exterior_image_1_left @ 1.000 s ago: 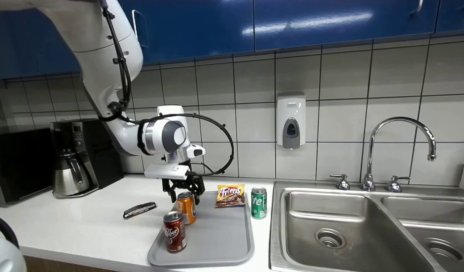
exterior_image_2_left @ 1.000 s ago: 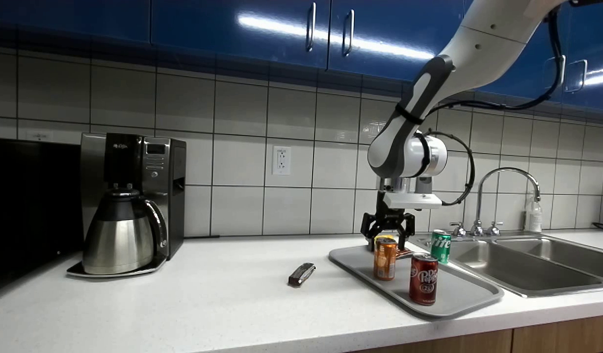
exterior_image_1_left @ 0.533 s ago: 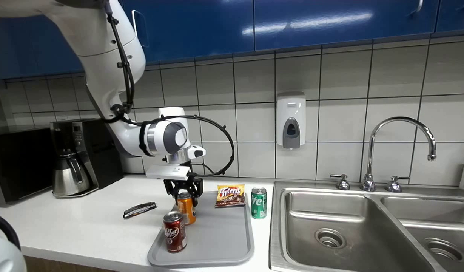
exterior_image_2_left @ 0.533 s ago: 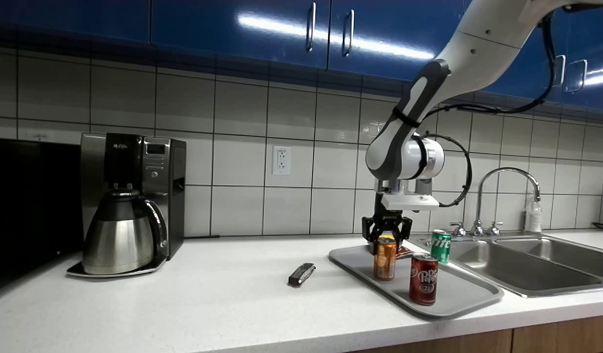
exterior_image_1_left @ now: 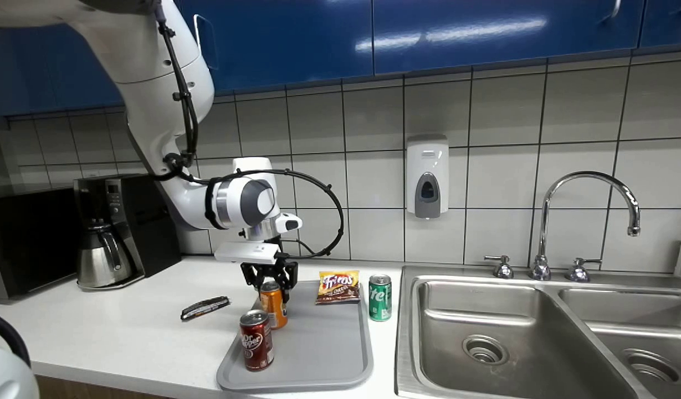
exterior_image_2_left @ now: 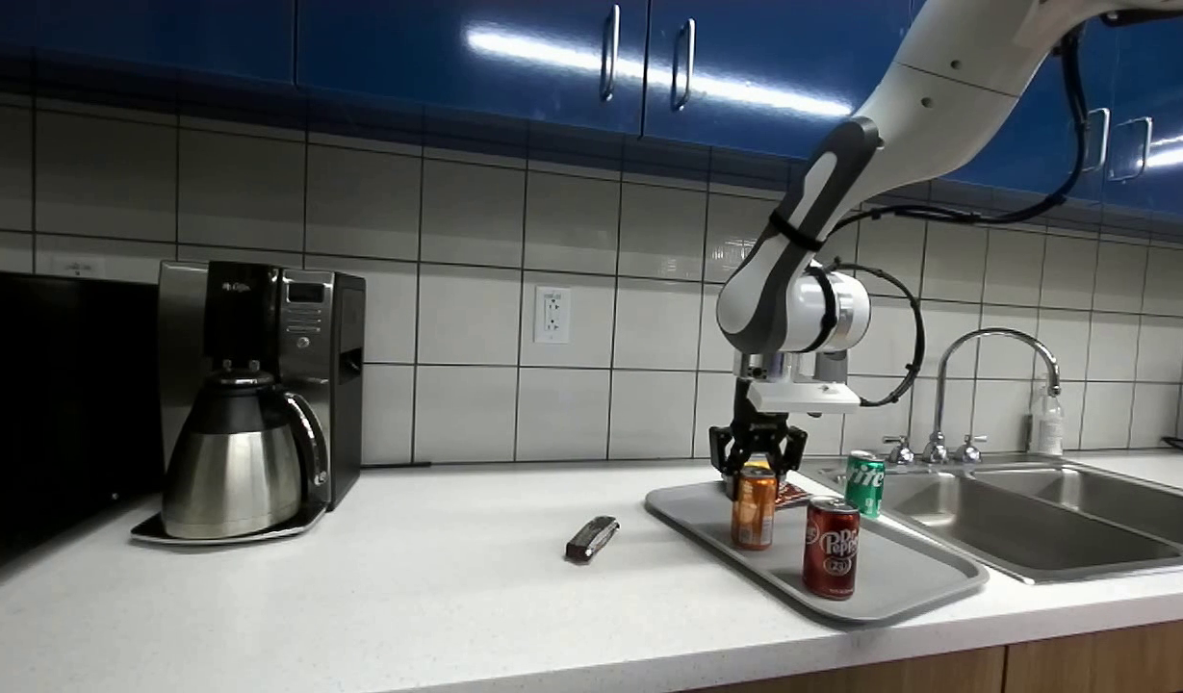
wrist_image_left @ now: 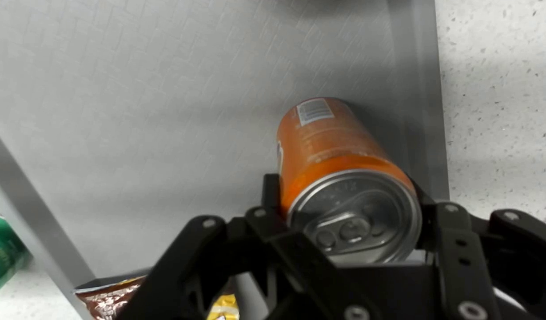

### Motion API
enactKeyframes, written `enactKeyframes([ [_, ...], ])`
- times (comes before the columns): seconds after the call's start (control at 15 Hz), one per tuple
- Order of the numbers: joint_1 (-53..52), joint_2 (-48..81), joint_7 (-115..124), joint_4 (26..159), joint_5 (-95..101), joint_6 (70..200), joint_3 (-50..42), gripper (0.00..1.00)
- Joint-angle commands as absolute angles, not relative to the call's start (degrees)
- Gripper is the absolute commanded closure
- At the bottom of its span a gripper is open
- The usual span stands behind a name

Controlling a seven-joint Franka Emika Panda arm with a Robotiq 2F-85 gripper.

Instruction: Remove the cans from the tray and then put them on the counter

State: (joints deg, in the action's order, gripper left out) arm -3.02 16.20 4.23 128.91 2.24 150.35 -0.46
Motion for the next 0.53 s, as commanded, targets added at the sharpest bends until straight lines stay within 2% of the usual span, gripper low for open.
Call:
enactKeyframes([
  [0.0,-2.82,14.63,3.3,129.51,2.39,151.28,0.06,0.62],
  [0.47,-2.53,11.79,2.15,131.48,1.26,154.01,1.16,0.62],
])
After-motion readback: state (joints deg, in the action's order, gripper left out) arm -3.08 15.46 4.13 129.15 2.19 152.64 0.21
